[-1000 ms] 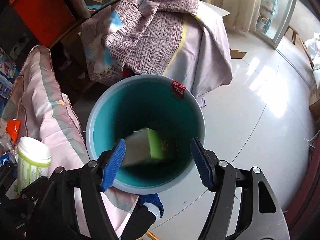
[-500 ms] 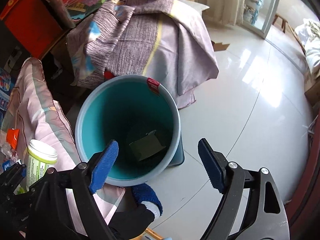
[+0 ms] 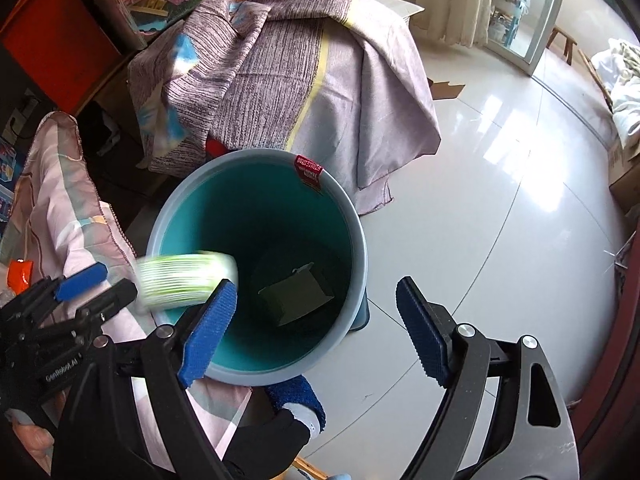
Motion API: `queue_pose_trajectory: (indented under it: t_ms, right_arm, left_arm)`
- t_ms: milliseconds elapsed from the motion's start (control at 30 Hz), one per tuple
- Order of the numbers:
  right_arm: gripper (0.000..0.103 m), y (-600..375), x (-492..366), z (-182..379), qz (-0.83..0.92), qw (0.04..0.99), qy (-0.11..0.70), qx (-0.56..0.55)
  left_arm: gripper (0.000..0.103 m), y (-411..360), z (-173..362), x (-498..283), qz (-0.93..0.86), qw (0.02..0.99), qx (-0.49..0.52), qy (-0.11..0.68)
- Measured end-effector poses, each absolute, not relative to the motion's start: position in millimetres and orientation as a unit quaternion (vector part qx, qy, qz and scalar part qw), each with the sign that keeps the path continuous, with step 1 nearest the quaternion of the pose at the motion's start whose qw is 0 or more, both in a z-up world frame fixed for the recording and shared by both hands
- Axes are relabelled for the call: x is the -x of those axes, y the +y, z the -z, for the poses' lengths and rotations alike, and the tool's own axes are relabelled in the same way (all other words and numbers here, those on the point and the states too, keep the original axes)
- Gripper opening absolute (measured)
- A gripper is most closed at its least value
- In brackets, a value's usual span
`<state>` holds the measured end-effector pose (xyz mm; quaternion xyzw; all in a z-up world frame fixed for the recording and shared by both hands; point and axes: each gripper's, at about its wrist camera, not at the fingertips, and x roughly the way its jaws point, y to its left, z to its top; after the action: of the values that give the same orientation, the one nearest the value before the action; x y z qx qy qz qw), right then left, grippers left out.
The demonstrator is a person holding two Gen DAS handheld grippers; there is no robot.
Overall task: Collect trash
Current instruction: 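Carry both items to the teal bucket and open both tools to drop them, then move both tools back over the table toward the paper towel and bottle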
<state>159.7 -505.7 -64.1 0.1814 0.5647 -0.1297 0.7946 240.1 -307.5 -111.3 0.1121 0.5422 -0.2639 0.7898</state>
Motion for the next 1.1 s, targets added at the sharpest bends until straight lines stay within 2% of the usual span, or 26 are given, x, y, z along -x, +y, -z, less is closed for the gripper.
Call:
queue_pose_trajectory:
  t_ms: [133, 267, 567, 667, 1100]
  right_arm:
    - [0.079, -503.1, -165.8, 67.9, 0.131, 0.79, 0.572, -0.179]
    - [0.083, -492.6, -171.3, 68.3, 0.125, 0.787, 0.58, -0.168]
    - [0.086, -468.8, -163.1, 44.0, 0.114, 0.799, 0.572, -0.146]
    - [0.087, -458.3, -155.9, 33.7, 0.109, 0.805, 0.566, -0.14]
    - [0.087, -389.5, -118.1, -9.1, 0.073, 0.826, 0.546, -0.12]
  left_arm:
    - [0.062, -300.9, 109.2, -240.2, 0.267, 0.789, -0.1, 0.544]
    - [0.076, -293.5, 104.8, -233.7, 0.266, 0.795, -0.093, 0.537]
    - [0.078, -273.8, 88.1, -215.1, 0.259, 0.804, -0.079, 0.529]
    - [0.09, -258.6, 77.1, -202.9, 0.252, 0.815, -0.076, 0.517]
    - [0.094, -158.0, 37.2, -141.4, 0.218, 0.846, -0.057, 0.484]
